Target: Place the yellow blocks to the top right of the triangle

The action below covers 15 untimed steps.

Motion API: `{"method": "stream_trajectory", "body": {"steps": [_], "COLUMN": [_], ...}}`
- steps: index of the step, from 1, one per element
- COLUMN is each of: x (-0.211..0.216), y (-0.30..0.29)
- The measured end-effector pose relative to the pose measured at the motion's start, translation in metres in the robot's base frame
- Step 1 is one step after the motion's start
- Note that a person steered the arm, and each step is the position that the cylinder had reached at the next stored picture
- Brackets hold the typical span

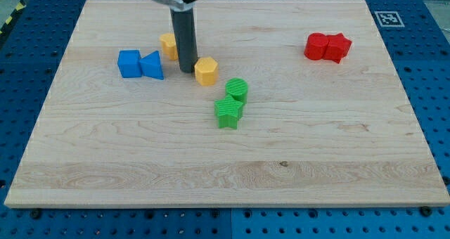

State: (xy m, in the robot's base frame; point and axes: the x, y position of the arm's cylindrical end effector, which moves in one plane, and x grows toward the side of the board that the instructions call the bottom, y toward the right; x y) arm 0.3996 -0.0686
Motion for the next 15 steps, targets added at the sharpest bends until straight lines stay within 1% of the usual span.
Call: {"method": "stream_trajectory", "body": {"steps": [2,3,4,5,6,7,9,11,12,13,14,15], "x": [0.04,0.048,0.012,-0.041,-0.034,-0.005,0.027,0.028,-0.016,-0.05,-0.032,-0.001], "y": [0.0,0.027,0.078,0.089,0.089,0.089,0.073,0.026,0.044,0.05,0.05,0.049]}}
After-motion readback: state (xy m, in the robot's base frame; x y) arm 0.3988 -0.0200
